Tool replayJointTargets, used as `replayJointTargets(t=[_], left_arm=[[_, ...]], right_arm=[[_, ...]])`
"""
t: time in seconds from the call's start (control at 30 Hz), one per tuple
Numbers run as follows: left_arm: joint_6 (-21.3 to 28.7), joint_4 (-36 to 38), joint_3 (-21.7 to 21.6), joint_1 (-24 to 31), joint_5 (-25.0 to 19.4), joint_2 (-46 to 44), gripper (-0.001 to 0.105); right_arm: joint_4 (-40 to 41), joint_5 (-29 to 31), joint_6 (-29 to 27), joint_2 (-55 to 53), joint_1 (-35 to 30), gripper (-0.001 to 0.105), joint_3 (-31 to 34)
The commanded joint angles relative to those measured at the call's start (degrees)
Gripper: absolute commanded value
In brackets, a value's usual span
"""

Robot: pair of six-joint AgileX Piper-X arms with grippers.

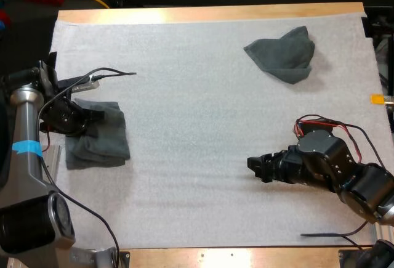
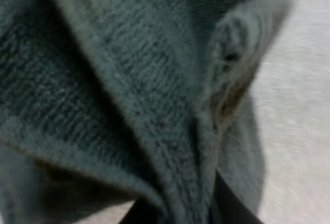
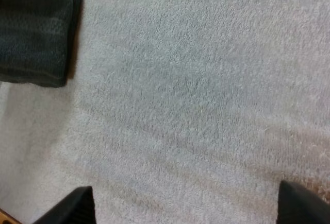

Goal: Pick towel from pile, fold and stack

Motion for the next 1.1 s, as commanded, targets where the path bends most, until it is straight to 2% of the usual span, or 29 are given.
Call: replayJointTargets(t=[0.0,0.27,0.4,0.5,0.67,0.73,0.87,1.0,1.07], left_arm=[[-0.5,0.2,-0.3,0.0,-1.7,-0.1,0.012],[-2.1,-0.8,-0.3,0.0,-13.6,0.3,0.012],[-2.3,-0.9,-0.3,0.0,-14.5,0.3,0.015],[-2.4,-1.2,-0.3,0.0,-14.6,0.3,0.03],[-2.7,-1.6,-0.3,0.0,-15.5,0.3,0.063],[-2.7,-1.6,-0.3,0.0,-17.2,0.3,0.068],[-4.4,-1.4,-0.3,0.0,-22.9,0.3,0.069],[-5.3,-1.2,-0.3,-0.3,-21.8,0.0,0.069],[-5.3,-1.4,-0.3,-0.8,-19.5,-0.7,0.069]], right_arm=[[0.5,0.3,-0.8,-0.4,0.1,0.069,-0.3],[0.5,0.3,-0.8,-0.4,0.1,0.069,-0.3],[0.5,0.3,-0.8,-0.4,0.1,0.069,-0.3],[0.5,0.3,-0.8,-0.4,0.1,0.069,-0.3],[0.5,-0.1,-0.8,-0.4,0.1,0.069,-0.3],[0.5,-0.1,-0.8,-0.4,0.1,0.069,-0.3],[0.5,-0.6,-0.8,-0.4,0.1,0.069,-0.3],[0.5,-1.0,-0.8,-0.4,0.1,0.069,-0.3],[0.5,-1.0,-0.8,-0.4,0.1,0.069,-0.3]])
